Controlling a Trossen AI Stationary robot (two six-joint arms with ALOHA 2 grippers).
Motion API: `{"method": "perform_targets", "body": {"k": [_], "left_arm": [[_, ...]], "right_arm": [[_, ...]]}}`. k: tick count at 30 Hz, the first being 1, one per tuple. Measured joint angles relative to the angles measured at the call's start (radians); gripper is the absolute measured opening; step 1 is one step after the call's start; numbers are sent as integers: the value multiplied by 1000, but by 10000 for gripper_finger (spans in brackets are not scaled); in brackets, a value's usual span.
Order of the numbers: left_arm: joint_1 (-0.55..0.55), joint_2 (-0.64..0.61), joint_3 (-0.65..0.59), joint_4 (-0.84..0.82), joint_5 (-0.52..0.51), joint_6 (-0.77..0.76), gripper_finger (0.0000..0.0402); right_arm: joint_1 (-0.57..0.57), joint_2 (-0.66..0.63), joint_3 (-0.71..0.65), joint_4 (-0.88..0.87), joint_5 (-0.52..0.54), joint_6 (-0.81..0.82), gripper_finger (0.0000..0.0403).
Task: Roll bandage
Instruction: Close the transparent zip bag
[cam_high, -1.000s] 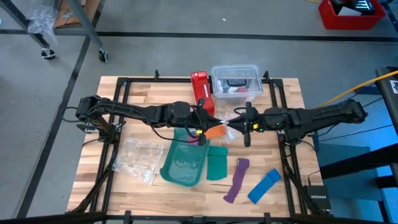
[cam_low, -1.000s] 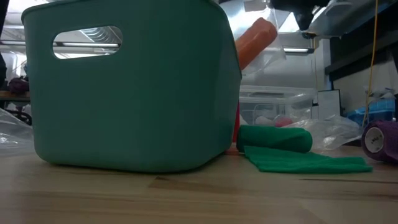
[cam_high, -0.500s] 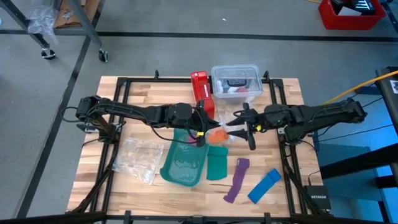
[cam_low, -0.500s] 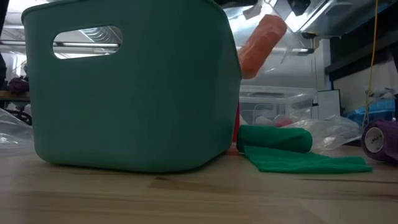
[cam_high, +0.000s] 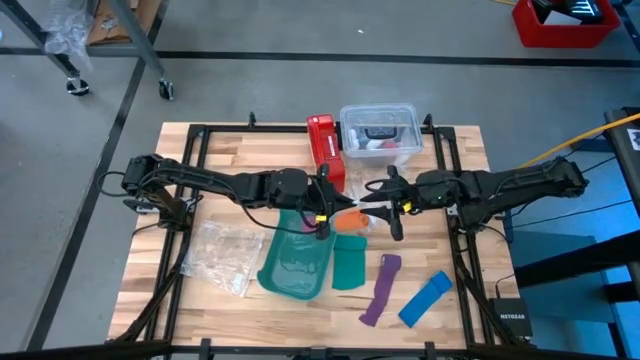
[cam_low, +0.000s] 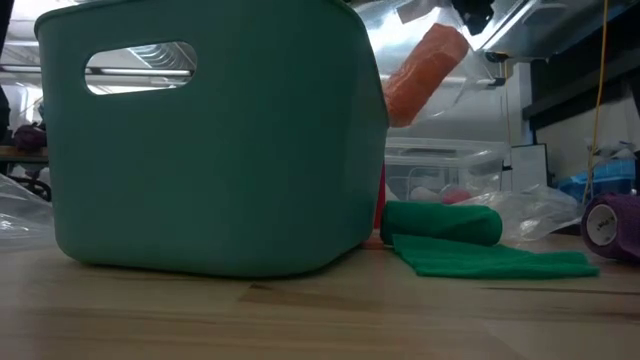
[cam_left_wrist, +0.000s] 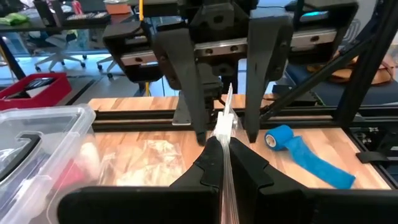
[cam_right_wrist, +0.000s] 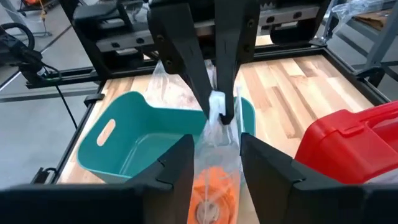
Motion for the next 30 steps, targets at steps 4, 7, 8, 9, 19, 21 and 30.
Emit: {"method": "perform_targets", "body": {"k": [4,7,8,9,19,21,30], "left_arm": [[-1,0,0,-11,0,2,5],[-1,0,0,-38,0,1,5],[-2,0,0,-45,0,0,5],[-2,0,0,-53,0,0,5],[-6,0,0,-51,0,0,5],[-6,0,0,-52,0,2,5],[-7,0,0,-49,0,2,5]], "right_arm": [[0,5,0,3,0,0,115],[0,4,0,3,0,0,99],[0,4,0,4,0,0,93],[0,4,0,3,0,0,89],[0,4,0,4,-1,0,72],[0,4,0,6,-1,0,72],[0,4,0,64,-1,0,72]]}}
